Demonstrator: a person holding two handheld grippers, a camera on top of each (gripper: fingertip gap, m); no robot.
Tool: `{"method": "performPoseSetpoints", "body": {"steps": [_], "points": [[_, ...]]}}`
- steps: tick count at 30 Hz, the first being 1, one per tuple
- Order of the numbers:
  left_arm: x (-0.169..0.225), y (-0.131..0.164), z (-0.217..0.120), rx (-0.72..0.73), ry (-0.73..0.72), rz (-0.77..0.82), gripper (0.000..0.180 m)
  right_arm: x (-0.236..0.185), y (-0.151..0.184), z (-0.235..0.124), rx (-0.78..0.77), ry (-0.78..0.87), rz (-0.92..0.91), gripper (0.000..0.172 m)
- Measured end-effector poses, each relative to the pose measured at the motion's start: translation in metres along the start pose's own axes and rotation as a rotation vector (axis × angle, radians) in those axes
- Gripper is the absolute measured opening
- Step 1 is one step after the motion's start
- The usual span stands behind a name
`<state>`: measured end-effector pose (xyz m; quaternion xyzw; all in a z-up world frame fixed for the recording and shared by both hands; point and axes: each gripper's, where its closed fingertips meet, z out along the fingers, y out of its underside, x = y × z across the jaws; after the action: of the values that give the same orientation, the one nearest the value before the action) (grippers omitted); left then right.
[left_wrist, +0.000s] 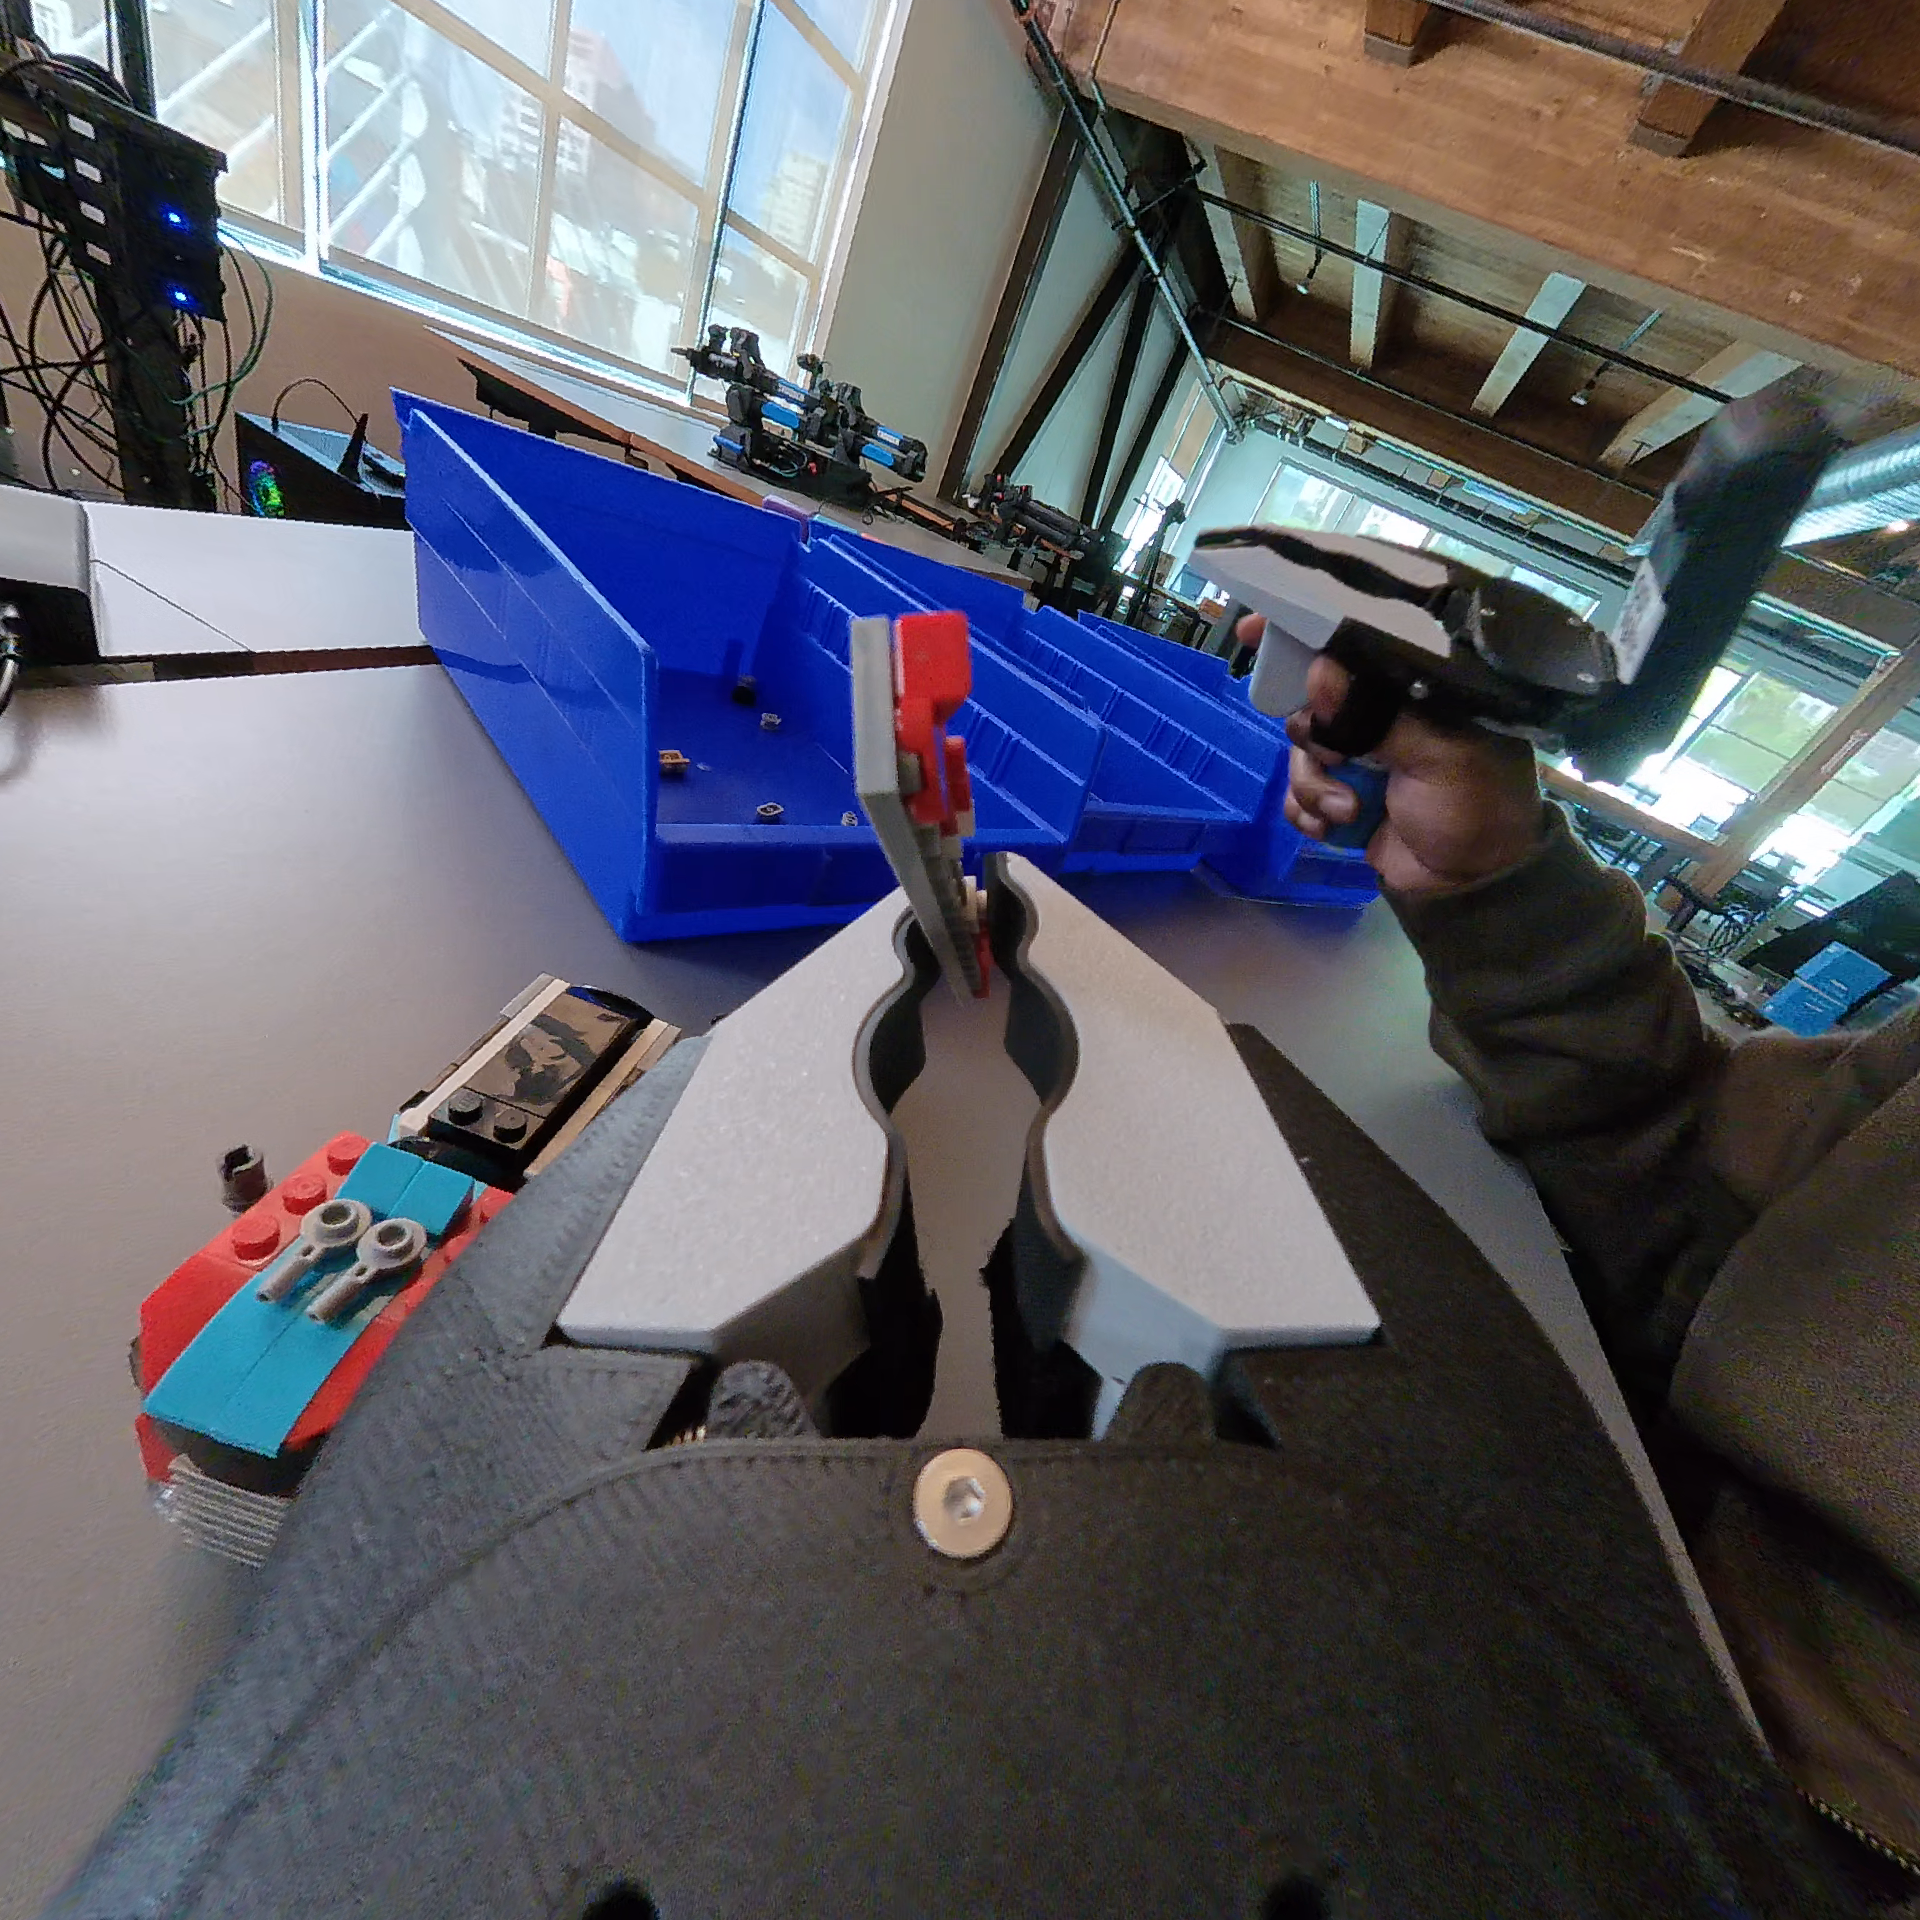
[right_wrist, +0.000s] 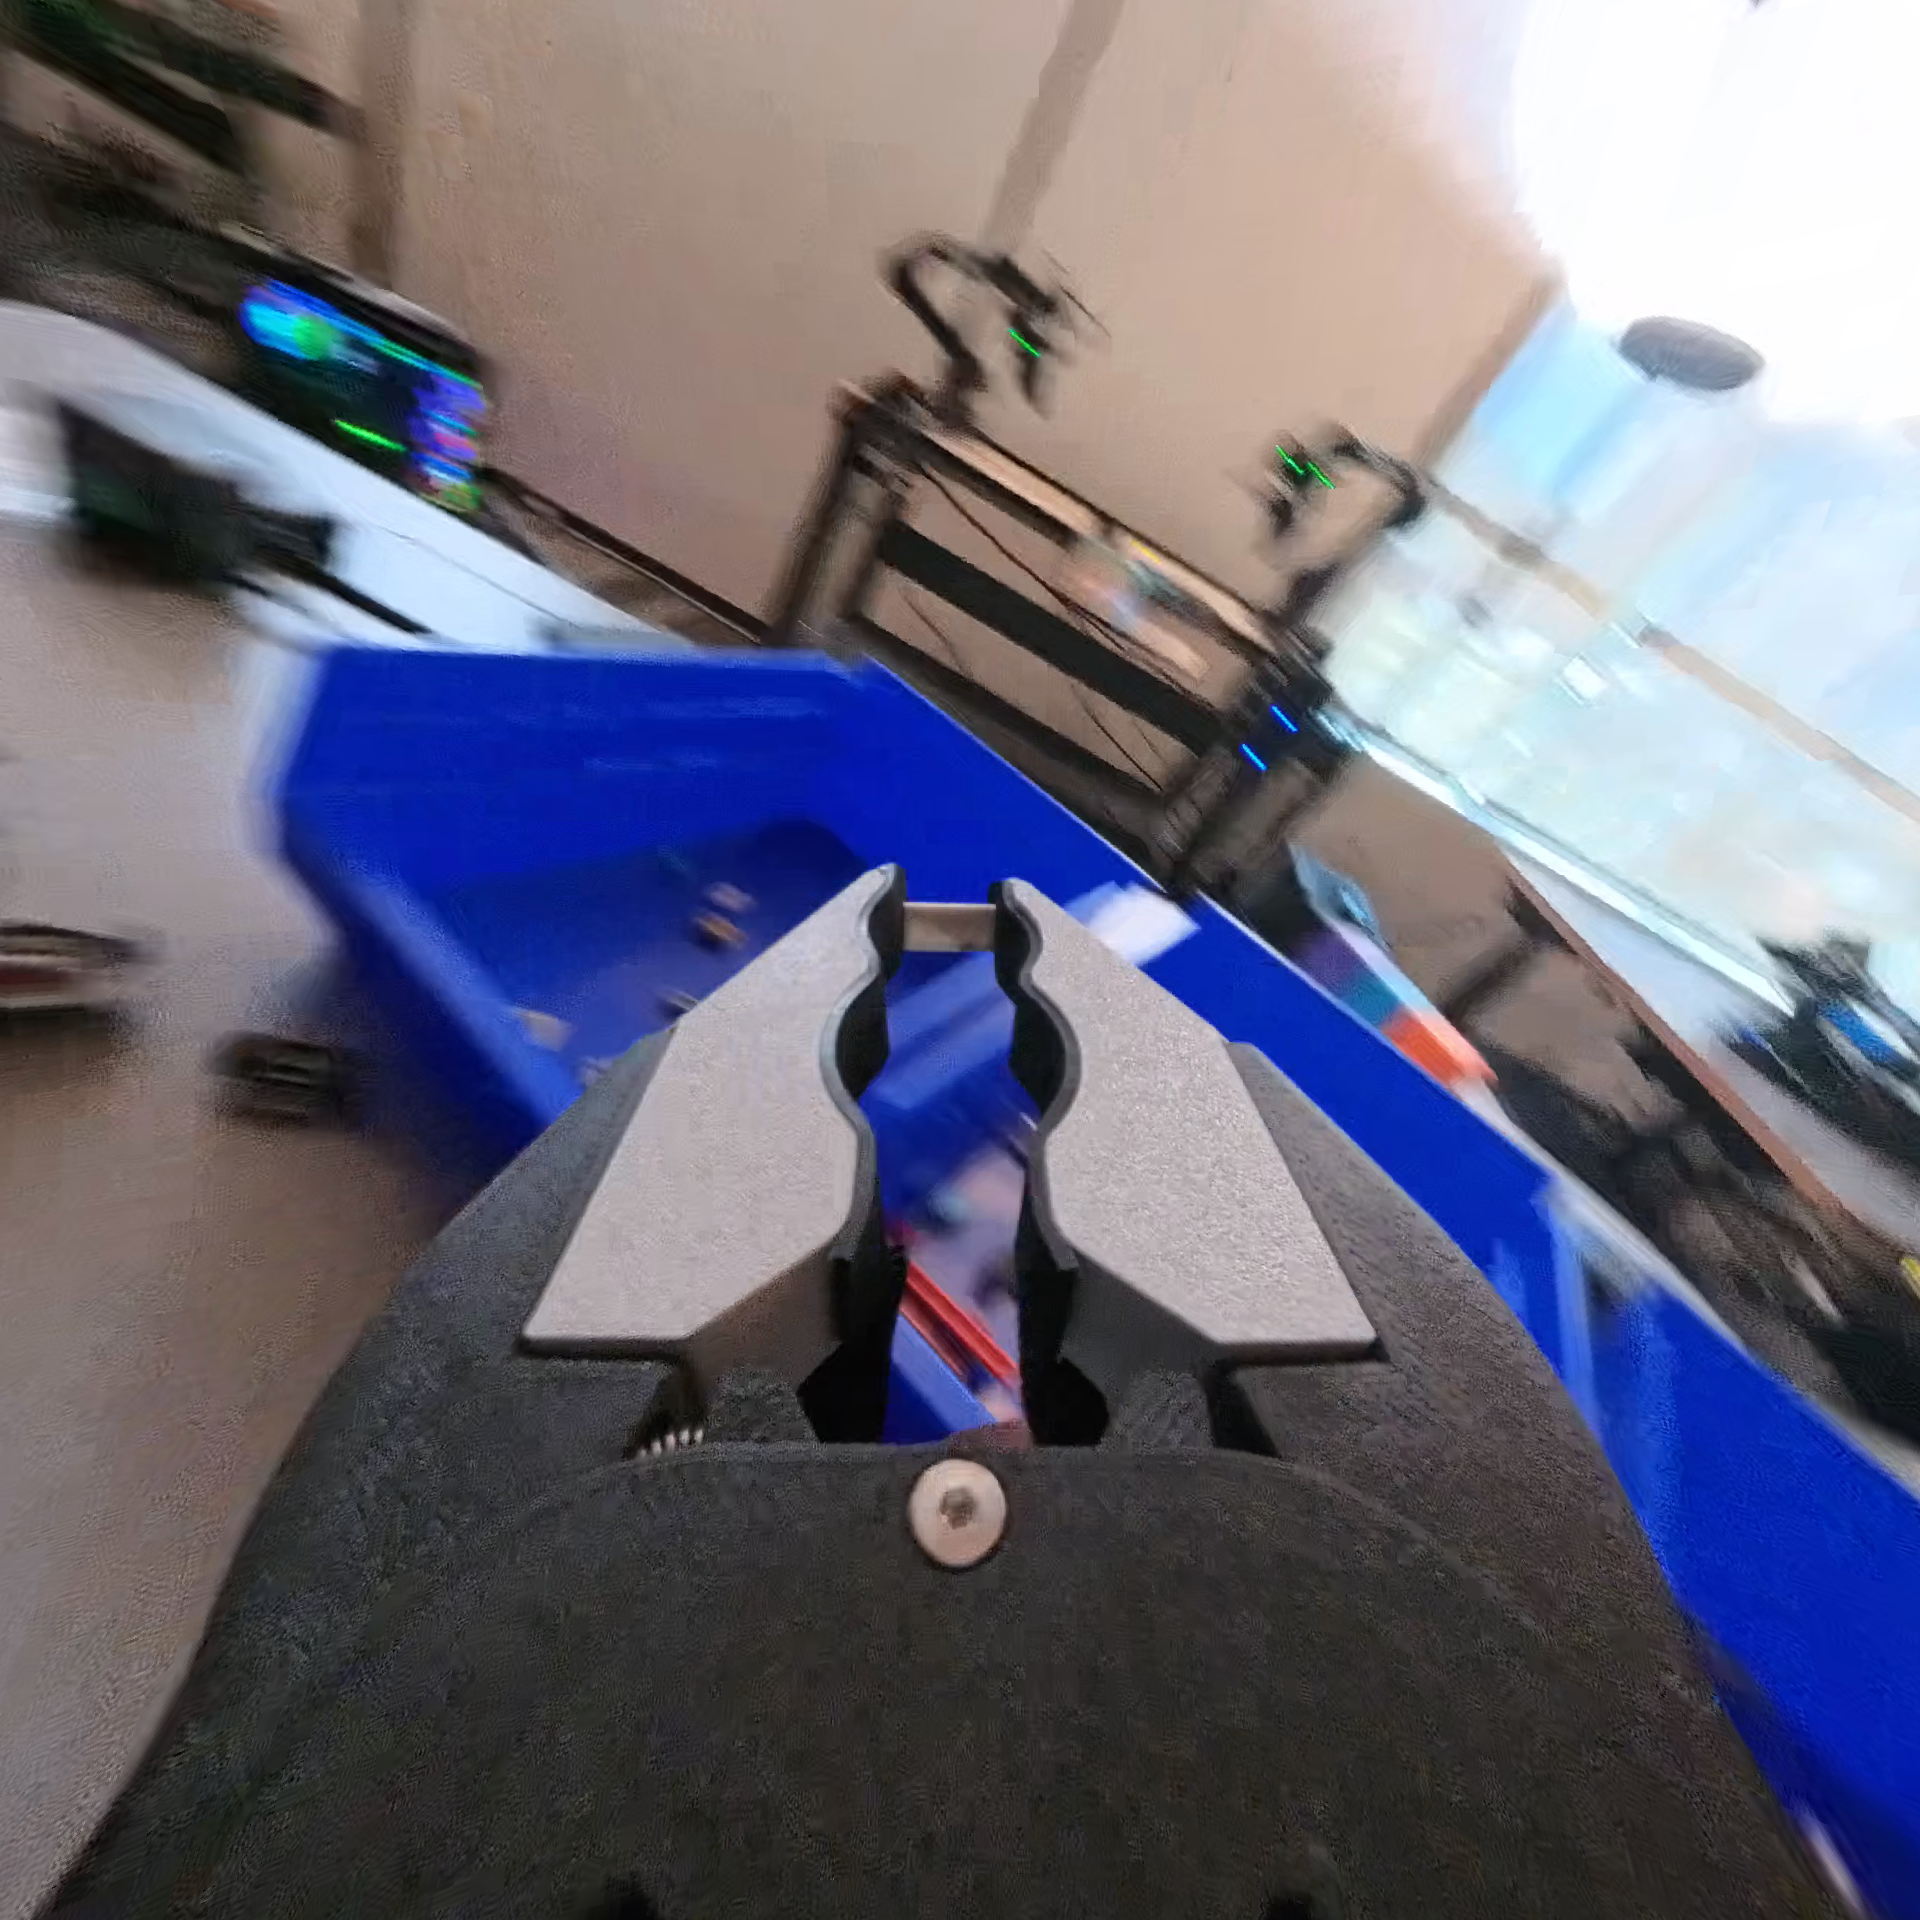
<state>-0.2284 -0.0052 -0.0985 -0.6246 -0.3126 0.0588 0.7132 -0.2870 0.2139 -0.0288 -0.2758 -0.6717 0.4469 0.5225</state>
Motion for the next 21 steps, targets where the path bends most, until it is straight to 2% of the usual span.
{"method": "performPoseSetpoints", "body": {"steps": [2,5,9,13,16,18,21], "points": [[0.001,-0.001,0.000,0.006,0.003,-0.006,0.010,0.048,0.043,-0.008,-0.156,0.109,0.066,0.017],[0.005,-0.002,0.001,0.007,0.015,-0.008,0.010,0.067,0.094,-0.010,-0.336,0.105,0.134,0.017],[0.009,0.003,0.005,-0.011,0.025,-0.015,0.010,0.071,0.110,-0.009,-0.384,0.100,0.168,0.032],[0.010,0.006,0.006,-0.026,0.029,-0.035,0.010,0.077,0.097,-0.012,-0.336,0.121,0.170,0.039],[0.009,0.007,0.007,-0.024,0.043,-0.102,0.010,0.056,0.061,-0.012,-0.202,0.056,0.120,0.038],[0.009,0.007,0.007,-0.009,0.061,-0.186,0.010,0.015,0.027,-0.010,-0.082,-0.077,0.065,0.031],[0.009,0.004,0.005,0.032,0.097,-0.311,0.010,-0.072,-0.015,-0.007,0.060,-0.353,0.016,0.026]]}}
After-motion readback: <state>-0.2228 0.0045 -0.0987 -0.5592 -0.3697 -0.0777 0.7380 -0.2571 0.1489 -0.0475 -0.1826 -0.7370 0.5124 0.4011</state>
